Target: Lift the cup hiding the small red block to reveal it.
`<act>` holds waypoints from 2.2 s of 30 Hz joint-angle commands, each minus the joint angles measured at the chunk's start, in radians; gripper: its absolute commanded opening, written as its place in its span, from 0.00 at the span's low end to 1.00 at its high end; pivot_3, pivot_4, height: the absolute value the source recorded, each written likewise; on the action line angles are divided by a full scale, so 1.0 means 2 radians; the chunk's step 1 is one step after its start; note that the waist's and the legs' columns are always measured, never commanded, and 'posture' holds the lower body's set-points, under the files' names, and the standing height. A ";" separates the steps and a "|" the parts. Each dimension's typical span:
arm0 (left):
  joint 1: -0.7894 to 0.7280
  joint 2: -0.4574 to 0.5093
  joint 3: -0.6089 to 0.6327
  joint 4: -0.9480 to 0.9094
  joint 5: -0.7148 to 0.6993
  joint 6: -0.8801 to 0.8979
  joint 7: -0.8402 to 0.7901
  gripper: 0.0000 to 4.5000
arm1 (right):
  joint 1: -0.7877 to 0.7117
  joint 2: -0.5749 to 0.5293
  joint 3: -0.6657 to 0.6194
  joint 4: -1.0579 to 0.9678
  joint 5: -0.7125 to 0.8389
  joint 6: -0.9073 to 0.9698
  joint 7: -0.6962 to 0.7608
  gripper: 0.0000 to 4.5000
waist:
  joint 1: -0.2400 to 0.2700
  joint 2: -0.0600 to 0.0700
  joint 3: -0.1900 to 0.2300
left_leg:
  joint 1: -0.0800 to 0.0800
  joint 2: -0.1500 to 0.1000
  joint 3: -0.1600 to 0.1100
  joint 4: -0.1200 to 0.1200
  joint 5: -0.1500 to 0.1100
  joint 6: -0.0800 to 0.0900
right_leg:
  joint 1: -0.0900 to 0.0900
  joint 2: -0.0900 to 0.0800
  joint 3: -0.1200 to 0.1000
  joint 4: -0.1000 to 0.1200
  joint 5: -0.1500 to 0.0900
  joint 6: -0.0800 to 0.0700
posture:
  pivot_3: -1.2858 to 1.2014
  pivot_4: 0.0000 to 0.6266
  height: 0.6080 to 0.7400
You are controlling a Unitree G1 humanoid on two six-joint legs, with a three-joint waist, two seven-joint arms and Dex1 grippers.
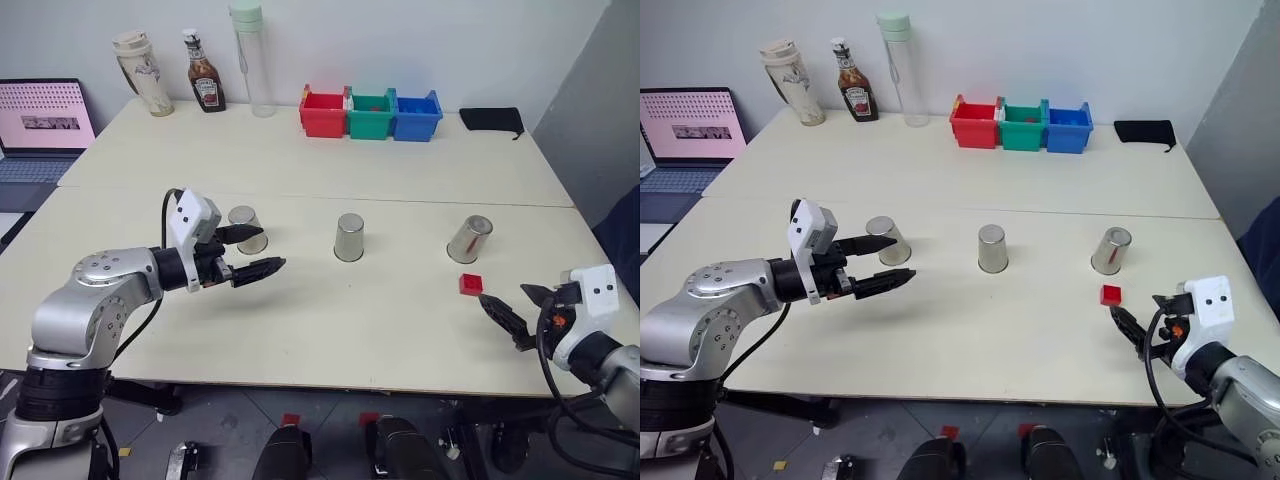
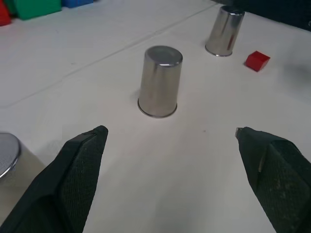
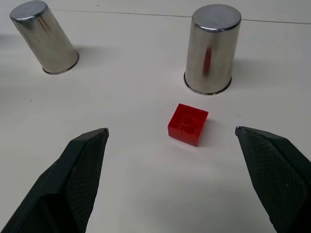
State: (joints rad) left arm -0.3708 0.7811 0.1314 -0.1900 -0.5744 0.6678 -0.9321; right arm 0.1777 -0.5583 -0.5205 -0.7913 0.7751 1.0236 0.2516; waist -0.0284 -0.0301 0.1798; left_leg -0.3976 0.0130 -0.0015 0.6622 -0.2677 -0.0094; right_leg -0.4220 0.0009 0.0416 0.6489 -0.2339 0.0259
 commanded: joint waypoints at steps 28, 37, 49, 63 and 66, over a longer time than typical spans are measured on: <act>0.005 -0.028 -0.016 -0.016 0.024 -0.049 0.003 1.00 | -0.004 0.014 0.048 -0.024 -0.031 -0.041 -0.039 0.99 | 0.000 0.000 0.000 | 0.000 0.000 0.001 0.000 0.000 0.000 | 0.000 0.000 0.001 0.000 0.001 0.001 | 0.52 0.24 1.00; 0.006 -0.026 -0.013 -0.014 0.022 -0.048 -0.002 1.00 | -0.011 0.014 0.045 -0.020 -0.029 -0.040 -0.042 0.99 | 0.000 0.000 0.000 | 0.001 0.000 0.001 0.001 0.000 0.000 | 0.000 0.000 0.001 0.001 0.001 0.001 | 0.52 0.24 1.00; 0.014 -0.029 -0.014 -0.019 0.020 -0.046 0.002 1.00 | -0.017 0.012 0.042 -0.020 -0.019 -0.032 -0.045 0.99 | 0.000 0.000 0.000 | 0.001 0.000 0.001 0.001 0.000 0.000 | 0.000 0.000 0.001 0.001 0.001 0.001 | 0.52 0.24 1.00; 0.005 -0.029 -0.023 -0.011 0.023 -0.052 -0.007 1.00 | -0.007 0.018 0.036 -0.024 -0.012 -0.031 -0.051 0.99 | 0.000 0.000 0.000 | 0.001 0.000 0.001 0.001 0.000 0.000 | 0.000 0.000 0.001 0.001 0.001 0.001 | 0.52 0.24 1.00; 0.003 -0.028 -0.022 -0.007 0.025 -0.054 -0.009 1.00 | -0.010 0.018 0.037 -0.023 -0.013 -0.034 -0.054 0.99 | 0.000 0.000 0.000 | 0.001 0.000 0.001 0.001 0.000 0.000 | 0.000 0.000 0.001 0.001 0.001 0.001 | 0.52 0.24 1.00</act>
State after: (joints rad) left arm -0.3519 0.7201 0.0790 -0.1916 -0.5243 0.5799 -0.9449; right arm 0.1690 -0.5225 -0.4146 -0.8167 0.7342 0.9693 0.1487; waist -0.0286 -0.0303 0.1793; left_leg -0.3963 0.0126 -0.0001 0.6647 -0.2675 -0.0094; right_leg -0.4213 0.0015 0.0430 0.6516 -0.2325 0.0278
